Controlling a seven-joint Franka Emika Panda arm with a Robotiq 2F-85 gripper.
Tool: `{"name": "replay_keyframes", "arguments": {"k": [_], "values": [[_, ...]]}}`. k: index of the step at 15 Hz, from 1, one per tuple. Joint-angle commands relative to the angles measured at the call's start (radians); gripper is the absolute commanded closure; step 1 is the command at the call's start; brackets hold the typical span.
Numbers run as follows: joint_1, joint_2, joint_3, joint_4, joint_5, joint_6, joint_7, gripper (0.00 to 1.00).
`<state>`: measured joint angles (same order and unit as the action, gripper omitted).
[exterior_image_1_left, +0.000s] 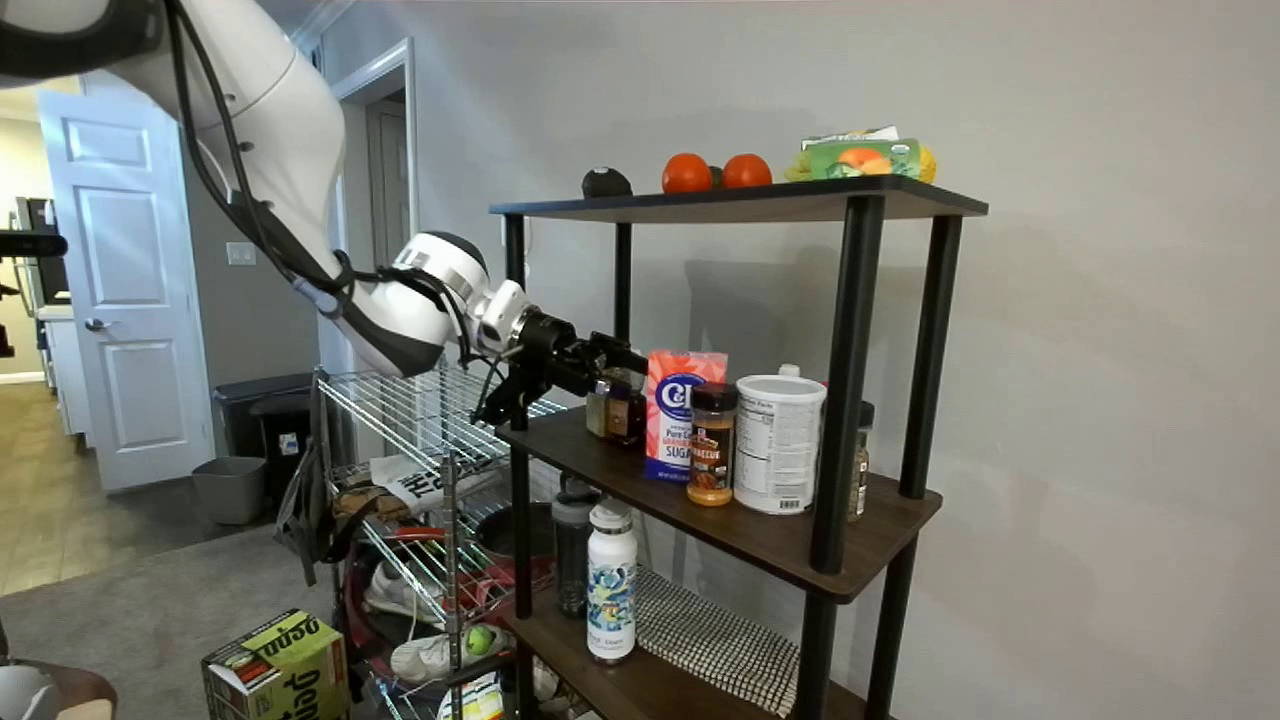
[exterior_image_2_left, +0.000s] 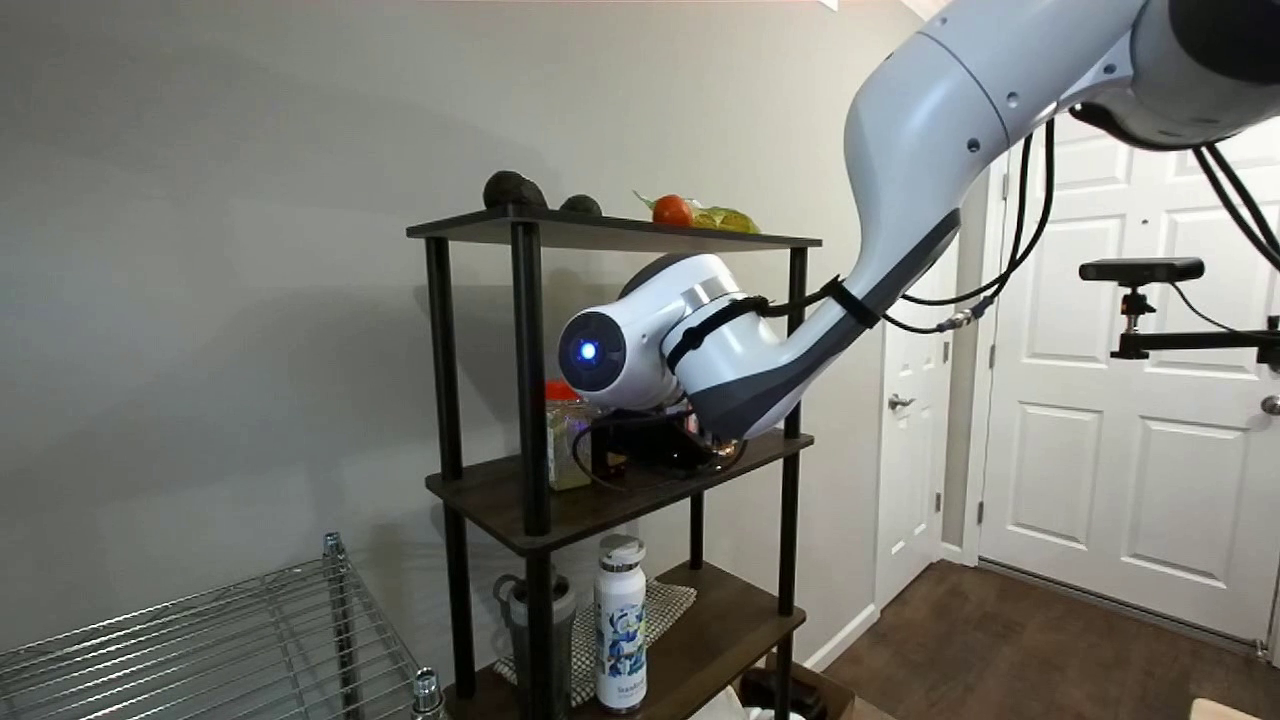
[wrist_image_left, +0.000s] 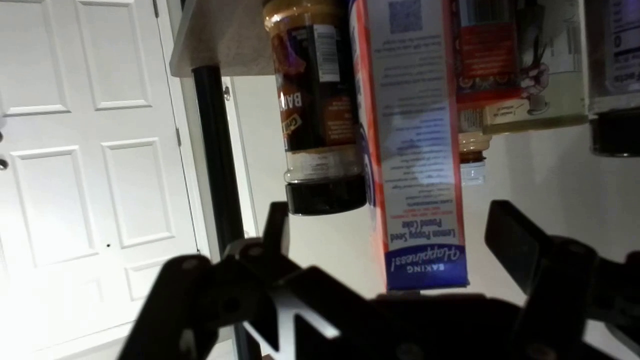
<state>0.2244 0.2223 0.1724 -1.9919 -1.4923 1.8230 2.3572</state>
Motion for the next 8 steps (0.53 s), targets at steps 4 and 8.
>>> {"name": "replay_keyframes", "arguments": {"k": [4, 8], "values": [[-0.016, 0.016, -0.006, 0.037, -0.021, 0.009, -0.047, 0.00], [-0.017, 0.033, -0.013, 0.059, -0.025, 0.008, -0.063, 0.00]]}}
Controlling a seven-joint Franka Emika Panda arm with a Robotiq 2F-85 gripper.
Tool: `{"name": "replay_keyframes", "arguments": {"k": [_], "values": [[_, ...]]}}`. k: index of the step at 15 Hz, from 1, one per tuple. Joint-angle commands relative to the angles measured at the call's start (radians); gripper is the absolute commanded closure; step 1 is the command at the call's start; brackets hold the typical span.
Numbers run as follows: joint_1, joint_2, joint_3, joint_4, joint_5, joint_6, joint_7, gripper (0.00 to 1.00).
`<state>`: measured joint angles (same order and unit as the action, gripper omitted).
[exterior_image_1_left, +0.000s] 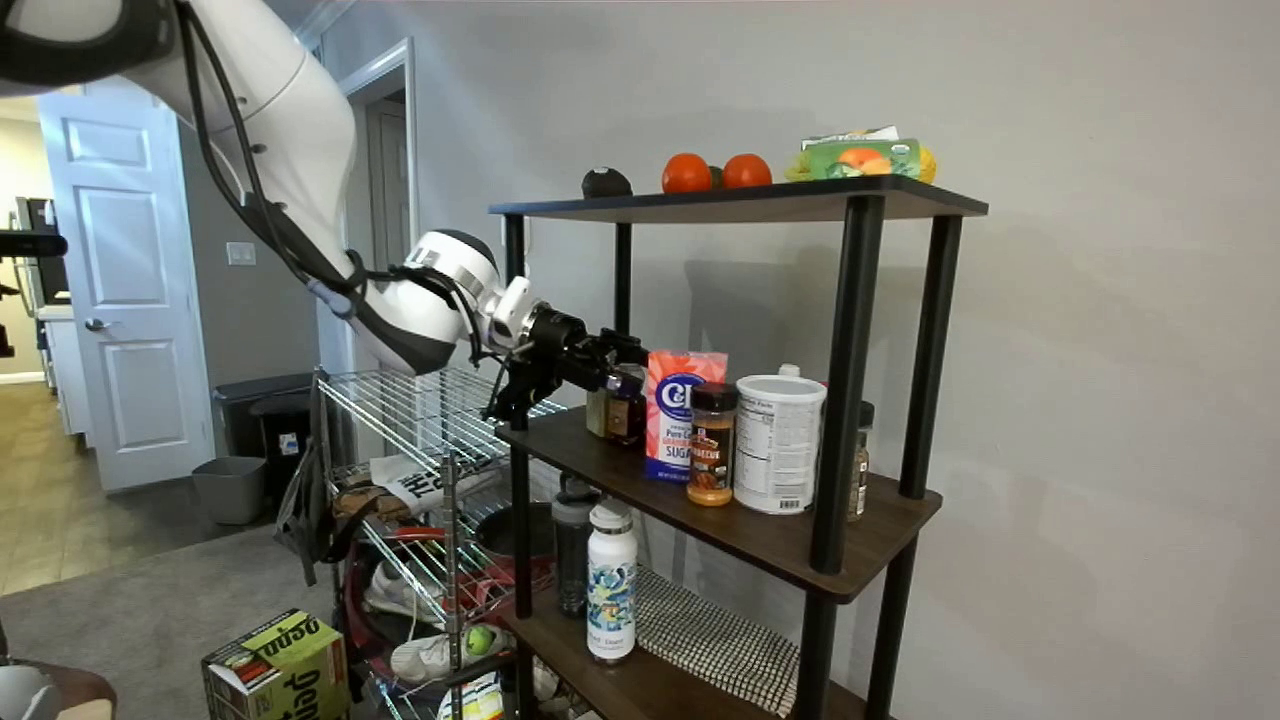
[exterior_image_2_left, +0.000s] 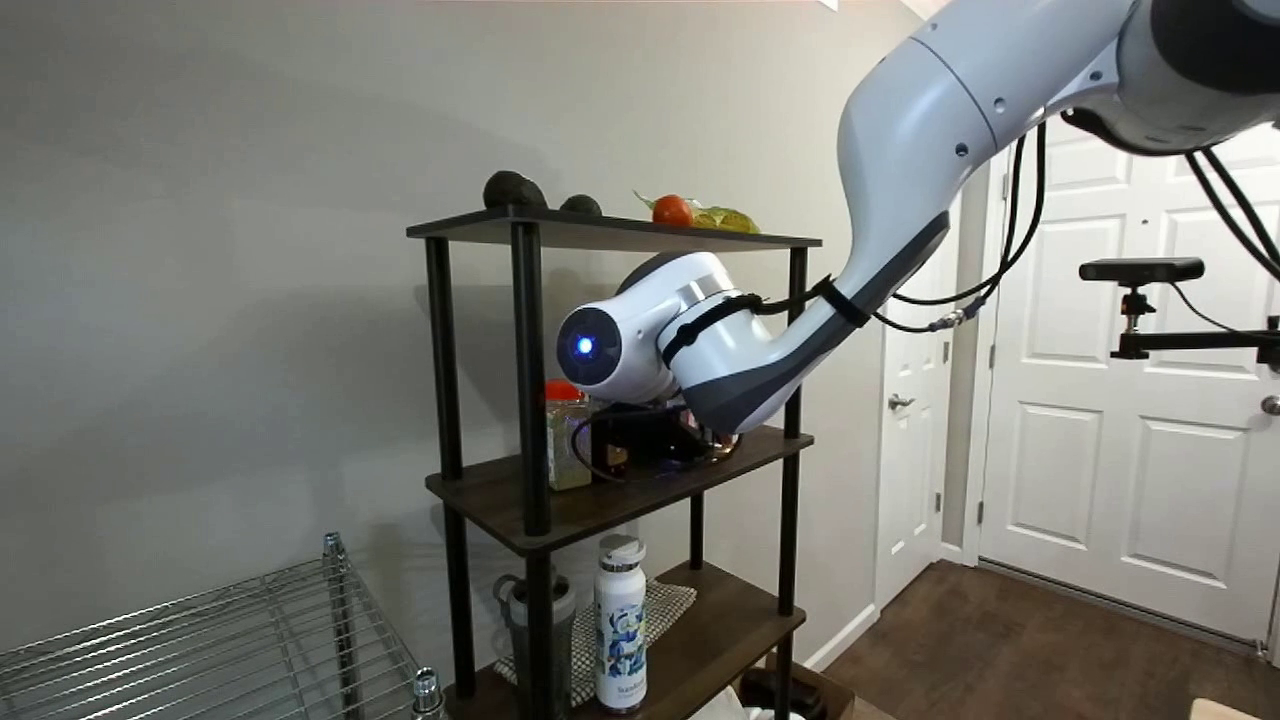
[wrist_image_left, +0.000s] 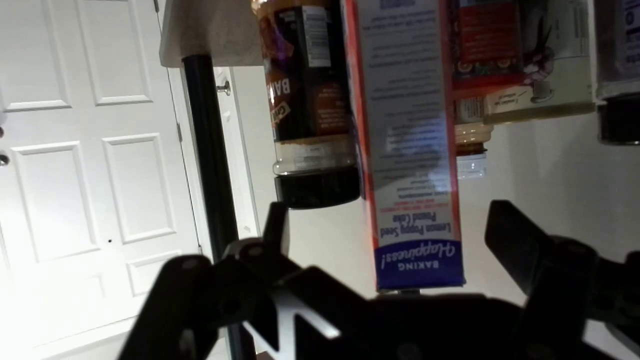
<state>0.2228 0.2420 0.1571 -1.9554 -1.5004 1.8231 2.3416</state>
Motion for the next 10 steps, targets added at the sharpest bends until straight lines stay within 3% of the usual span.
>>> {"name": "replay_keyframes", "arguments": {"k": [1, 3, 4, 5, 10], "values": [[-0.017, 0.016, 0.000, 0.026, -0.018, 0.008, -0.053, 0.00], [-0.019, 0.021, -0.004, 0.033, -0.017, 0.012, -0.063, 0.00], [-0.020, 0.025, -0.005, 0.036, -0.018, 0.013, -0.065, 0.10], [-0.022, 0.028, -0.006, 0.039, -0.019, 0.015, -0.068, 0.26], [-0.023, 0.034, -0.005, 0.042, -0.021, 0.012, -0.071, 0.59]]}}
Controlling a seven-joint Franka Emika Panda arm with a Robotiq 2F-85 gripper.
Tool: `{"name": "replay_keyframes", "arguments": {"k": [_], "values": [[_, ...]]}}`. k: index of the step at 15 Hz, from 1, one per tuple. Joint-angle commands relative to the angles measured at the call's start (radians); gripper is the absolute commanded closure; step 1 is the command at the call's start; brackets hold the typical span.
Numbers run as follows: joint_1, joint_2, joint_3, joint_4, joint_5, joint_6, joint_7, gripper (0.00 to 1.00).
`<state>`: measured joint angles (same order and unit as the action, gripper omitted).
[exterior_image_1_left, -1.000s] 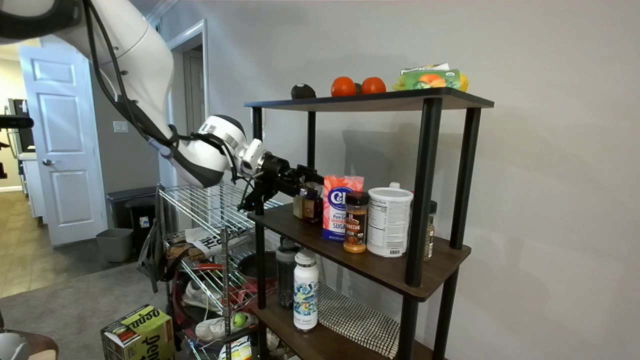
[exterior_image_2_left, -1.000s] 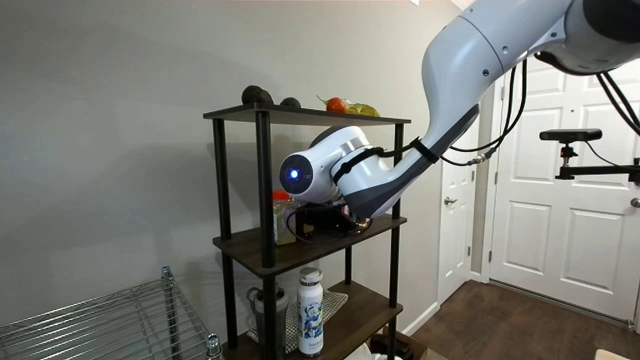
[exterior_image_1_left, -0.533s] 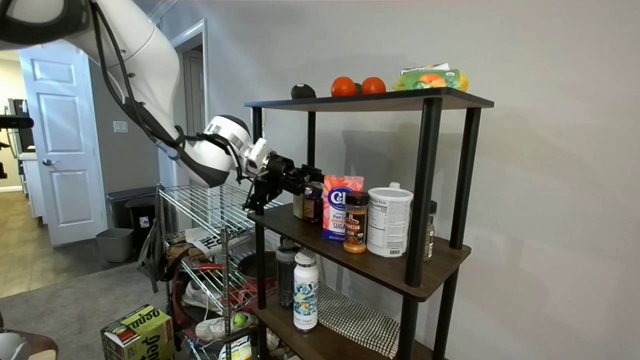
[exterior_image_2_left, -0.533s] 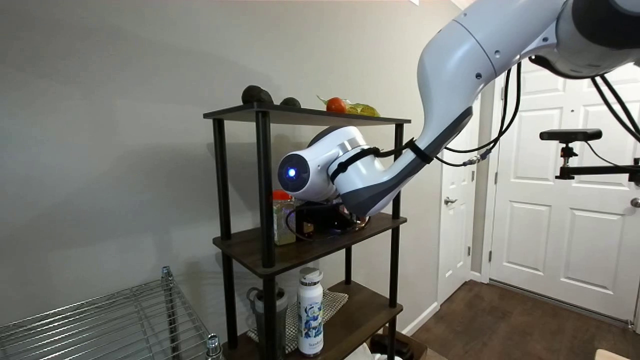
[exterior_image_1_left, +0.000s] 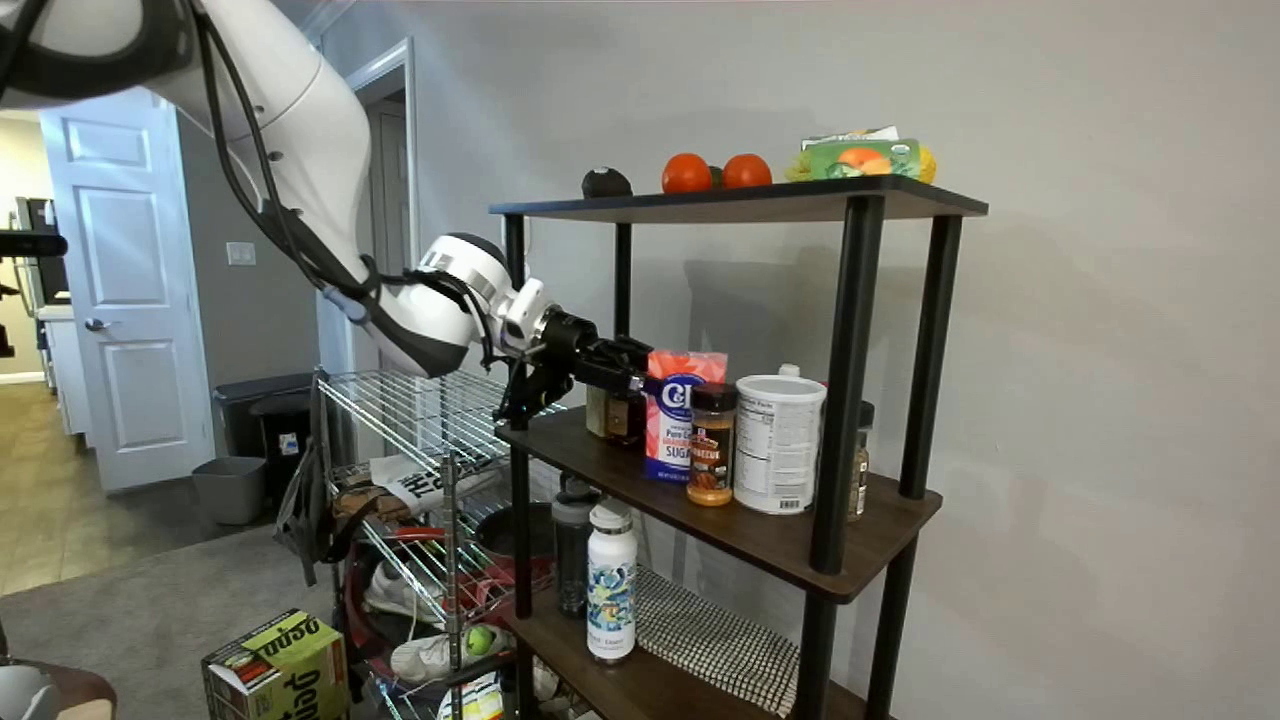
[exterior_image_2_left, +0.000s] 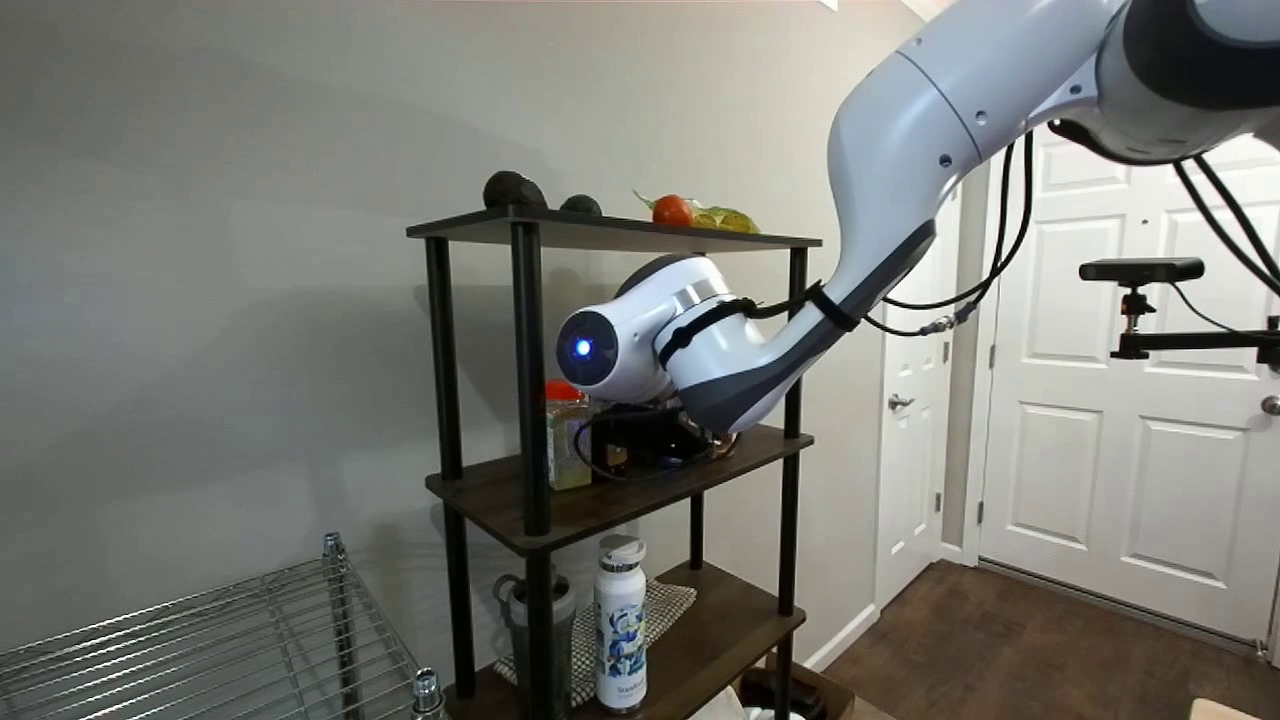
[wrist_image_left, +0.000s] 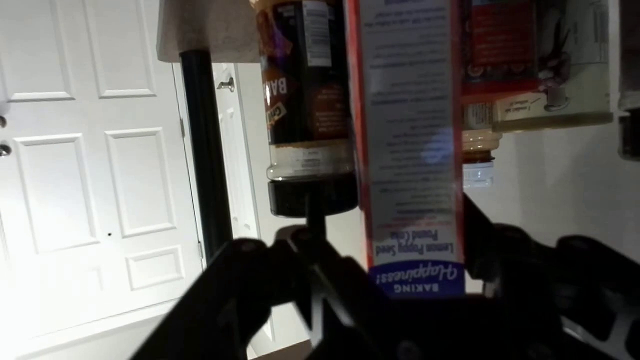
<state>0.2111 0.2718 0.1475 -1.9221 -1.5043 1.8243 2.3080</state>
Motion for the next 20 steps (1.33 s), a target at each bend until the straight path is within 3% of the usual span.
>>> {"name": "replay_keyframes", "arguments": {"k": [1, 3, 5, 20], "values": [[-0.011, 0.004, 0.005, 0.008, -0.017, 0.010, -0.037, 0.66], [-0.010, 0.004, 0.006, 0.007, -0.017, 0.008, -0.036, 0.80], [-0.009, 0.002, 0.006, 0.003, -0.017, 0.008, -0.033, 0.87], [0.008, -0.021, 0.032, -0.037, -0.048, 0.004, -0.041, 0.87]]}}
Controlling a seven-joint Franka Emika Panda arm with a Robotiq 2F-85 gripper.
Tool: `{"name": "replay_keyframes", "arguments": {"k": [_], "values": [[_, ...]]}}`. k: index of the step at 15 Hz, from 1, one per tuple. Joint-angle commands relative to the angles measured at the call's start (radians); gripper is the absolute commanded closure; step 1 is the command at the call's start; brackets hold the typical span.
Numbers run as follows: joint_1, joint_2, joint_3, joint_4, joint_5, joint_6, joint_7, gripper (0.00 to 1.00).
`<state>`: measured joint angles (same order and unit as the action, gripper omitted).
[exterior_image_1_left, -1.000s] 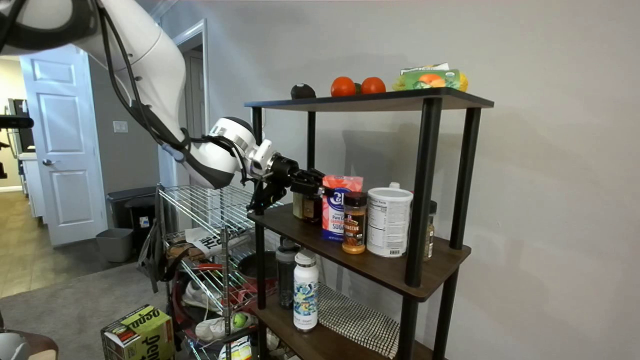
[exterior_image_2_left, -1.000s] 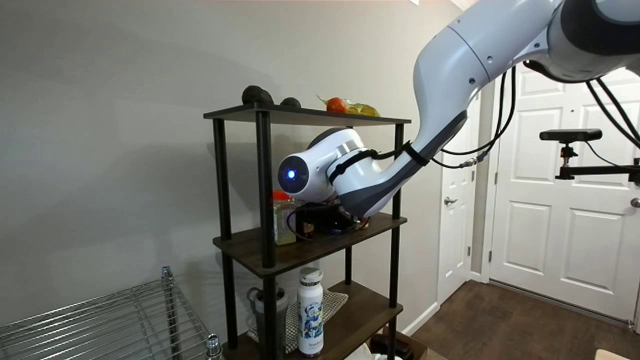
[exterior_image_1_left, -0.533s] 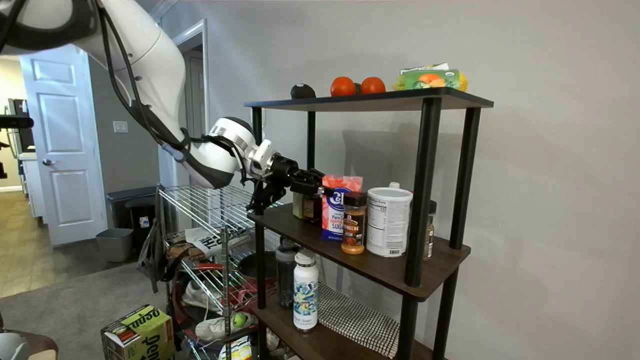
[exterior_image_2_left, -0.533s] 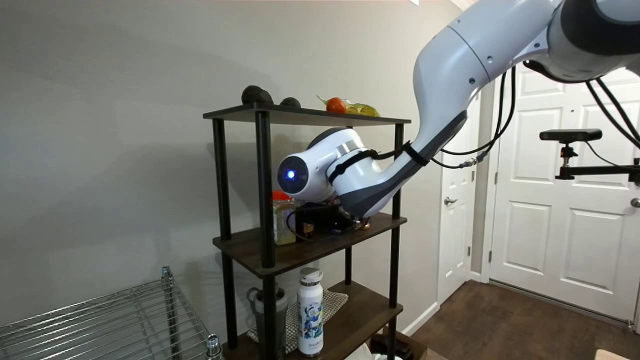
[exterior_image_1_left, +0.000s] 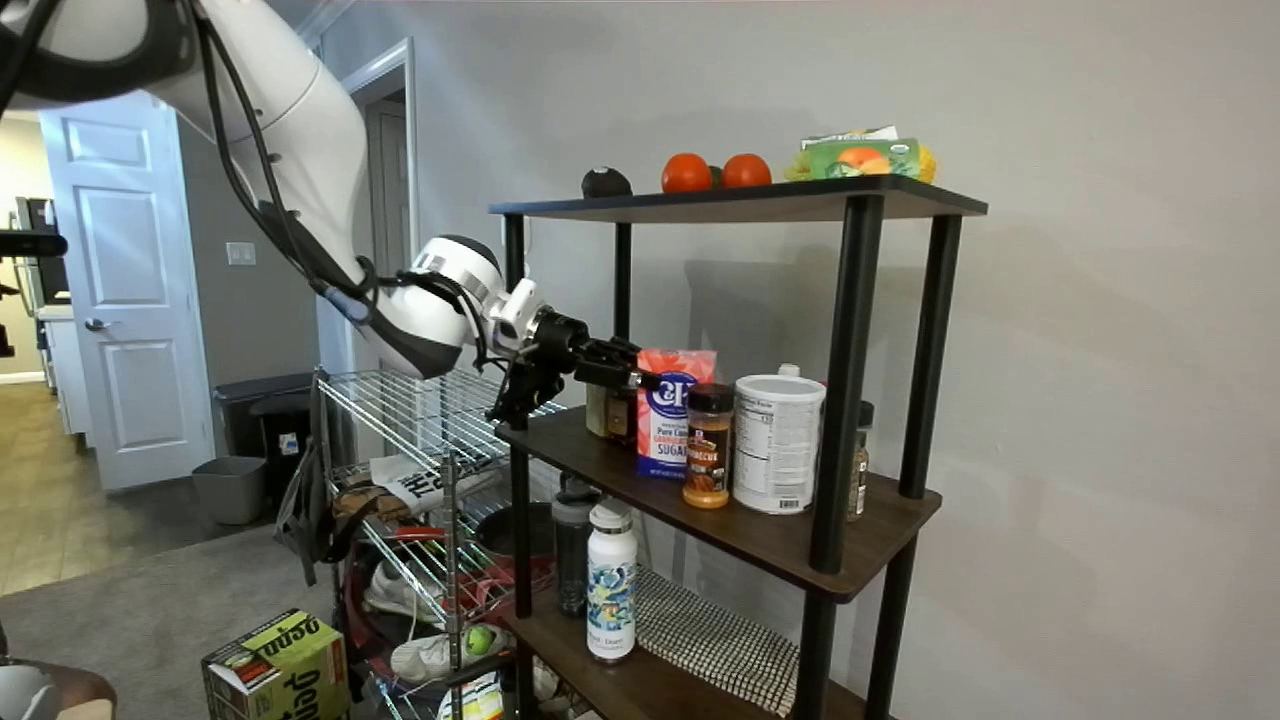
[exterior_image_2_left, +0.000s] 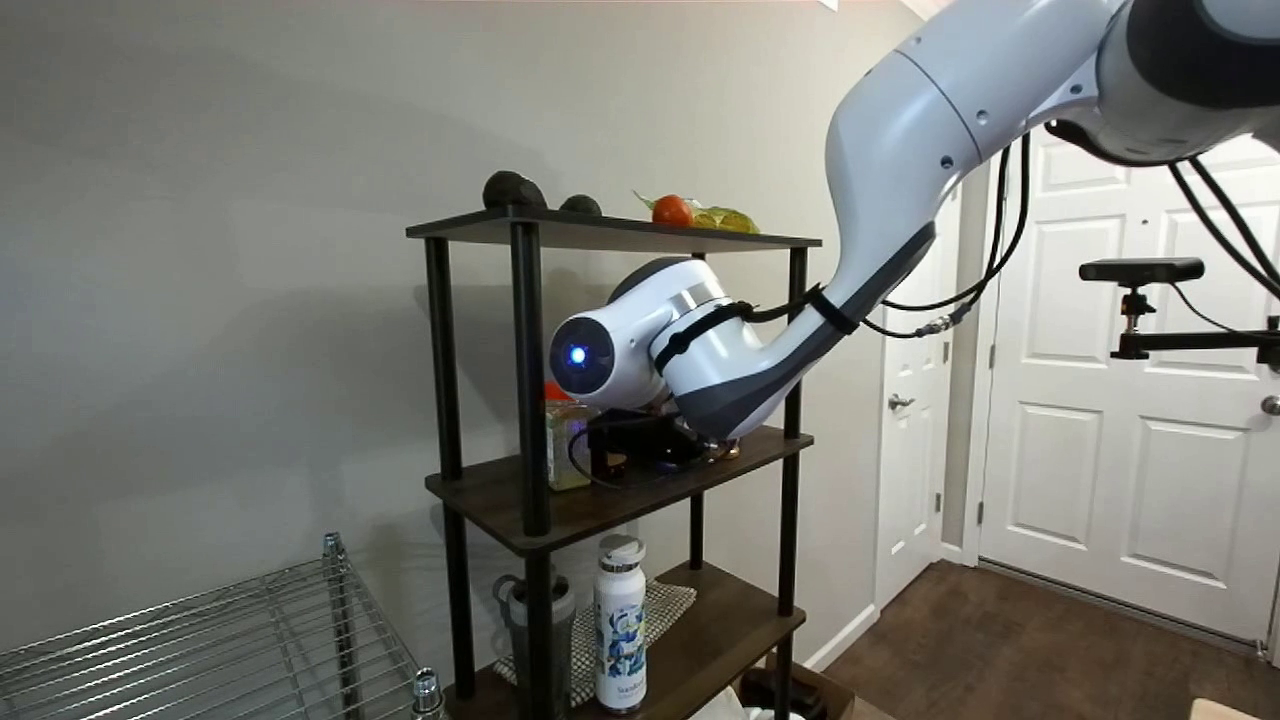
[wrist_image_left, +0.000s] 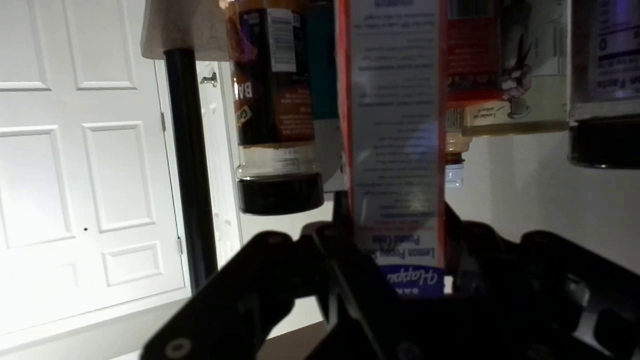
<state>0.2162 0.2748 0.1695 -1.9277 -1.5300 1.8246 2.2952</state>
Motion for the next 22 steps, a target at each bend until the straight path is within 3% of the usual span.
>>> {"name": "replay_keyframes", "arguments": {"k": [1, 22], "values": [[0.004, -0.025, 0.012, -0.033, -0.026, 0.001, -0.029, 0.87], [0.051, -0.142, 0.077, -0.187, -0.019, -0.044, 0.016, 0.87]]}}
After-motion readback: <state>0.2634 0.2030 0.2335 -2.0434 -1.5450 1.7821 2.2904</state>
